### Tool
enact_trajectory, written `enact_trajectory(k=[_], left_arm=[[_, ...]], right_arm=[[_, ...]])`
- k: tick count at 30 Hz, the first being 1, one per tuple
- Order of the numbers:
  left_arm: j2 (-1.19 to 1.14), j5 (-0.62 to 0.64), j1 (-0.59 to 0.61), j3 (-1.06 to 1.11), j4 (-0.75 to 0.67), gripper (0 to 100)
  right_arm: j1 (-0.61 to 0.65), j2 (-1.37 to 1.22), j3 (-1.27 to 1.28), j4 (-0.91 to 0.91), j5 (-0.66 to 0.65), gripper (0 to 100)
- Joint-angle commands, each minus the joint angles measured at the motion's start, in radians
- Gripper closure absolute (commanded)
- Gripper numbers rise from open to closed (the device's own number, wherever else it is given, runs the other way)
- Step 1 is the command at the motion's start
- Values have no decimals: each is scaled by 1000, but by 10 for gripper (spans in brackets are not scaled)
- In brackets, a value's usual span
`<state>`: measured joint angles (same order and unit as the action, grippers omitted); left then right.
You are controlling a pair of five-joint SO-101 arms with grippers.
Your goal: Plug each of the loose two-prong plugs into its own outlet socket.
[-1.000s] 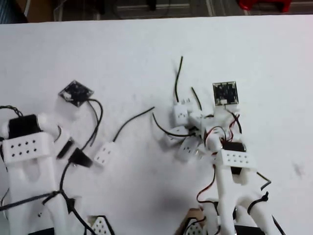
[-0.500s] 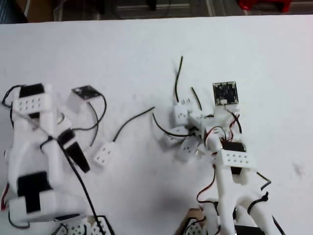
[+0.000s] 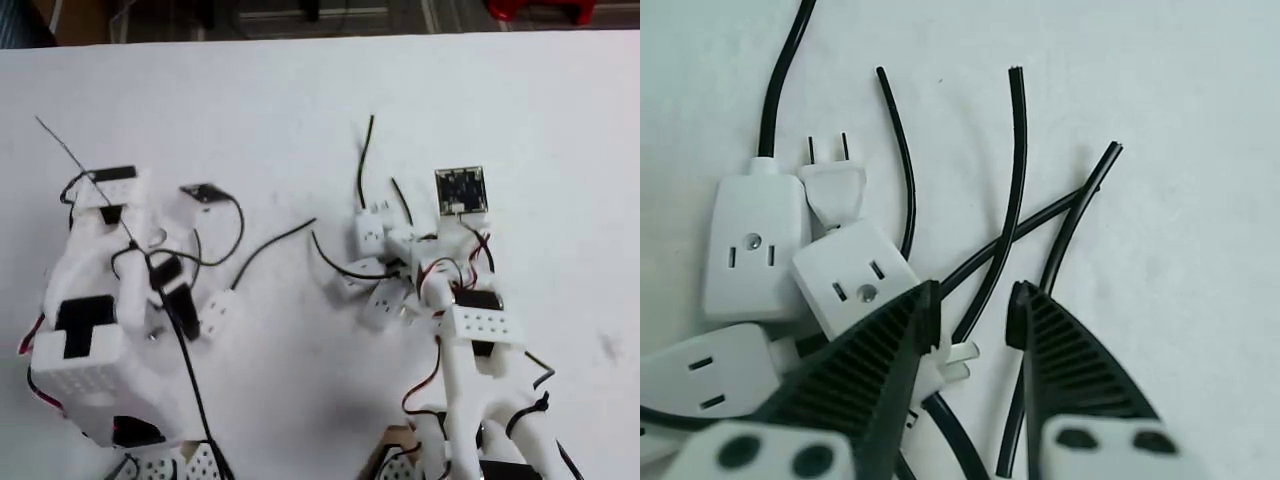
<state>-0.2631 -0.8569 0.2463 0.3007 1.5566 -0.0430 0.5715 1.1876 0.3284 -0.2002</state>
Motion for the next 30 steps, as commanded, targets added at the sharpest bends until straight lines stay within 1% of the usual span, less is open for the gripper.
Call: enact_trajectory(k=[1,8,13,16,22,30], left_arm=[[2,12,-7,-32,-52,710],[1,12,42,-29,-144,710],[1,6,61,-12,-121,710],[1,-46,47,41,-110,710],[5,-51,47,92,-203,710],[12,-52,54,91,-203,710]], right_arm=[[2,1,-9,-19,-6,876],[2,1,-9,-19,-6,876],[2,1,-8,-33,-6,876],[2,1,-8,-33,-6,876],[2,1,-8,-33,-6,876],[2,1,-8,-33,-6,876]])
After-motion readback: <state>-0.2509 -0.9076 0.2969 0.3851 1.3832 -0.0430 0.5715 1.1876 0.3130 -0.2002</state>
